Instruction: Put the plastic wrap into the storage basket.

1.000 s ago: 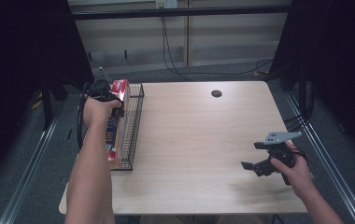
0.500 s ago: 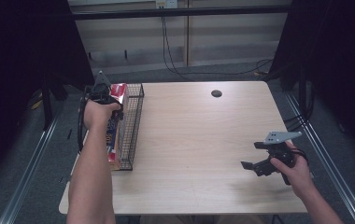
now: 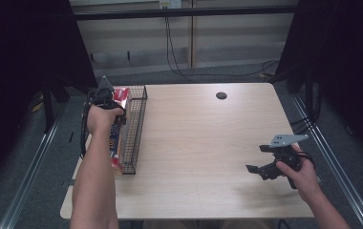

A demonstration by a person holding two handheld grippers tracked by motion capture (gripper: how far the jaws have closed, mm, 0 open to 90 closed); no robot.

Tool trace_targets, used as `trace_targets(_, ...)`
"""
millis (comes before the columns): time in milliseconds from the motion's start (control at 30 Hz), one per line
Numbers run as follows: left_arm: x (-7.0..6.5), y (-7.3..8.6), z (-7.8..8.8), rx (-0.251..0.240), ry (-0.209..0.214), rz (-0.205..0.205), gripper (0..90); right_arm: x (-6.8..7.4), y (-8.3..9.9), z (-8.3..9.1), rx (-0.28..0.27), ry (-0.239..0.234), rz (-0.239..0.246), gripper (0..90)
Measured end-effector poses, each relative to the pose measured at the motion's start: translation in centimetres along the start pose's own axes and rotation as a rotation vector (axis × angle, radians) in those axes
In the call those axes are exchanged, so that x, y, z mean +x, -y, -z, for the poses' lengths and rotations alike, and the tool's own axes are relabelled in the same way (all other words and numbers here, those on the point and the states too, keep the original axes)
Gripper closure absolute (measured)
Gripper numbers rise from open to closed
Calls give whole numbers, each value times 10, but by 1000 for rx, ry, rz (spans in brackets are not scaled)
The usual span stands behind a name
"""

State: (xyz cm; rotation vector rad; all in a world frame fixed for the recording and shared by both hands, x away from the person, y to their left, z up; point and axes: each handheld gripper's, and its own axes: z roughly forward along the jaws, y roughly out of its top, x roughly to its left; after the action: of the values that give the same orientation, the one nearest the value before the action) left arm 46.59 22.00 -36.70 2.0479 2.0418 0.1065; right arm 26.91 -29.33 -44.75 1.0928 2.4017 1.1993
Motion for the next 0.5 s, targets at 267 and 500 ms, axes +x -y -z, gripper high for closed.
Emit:
trace_targets(267, -1, -1, -7, 5, -9, -4, 438, 0, 0, 0, 0, 1, 1, 17)
trace_targets(500, 1, -2, -8, 14, -5, -7, 437, 0, 0, 0, 0, -2, 1, 17)
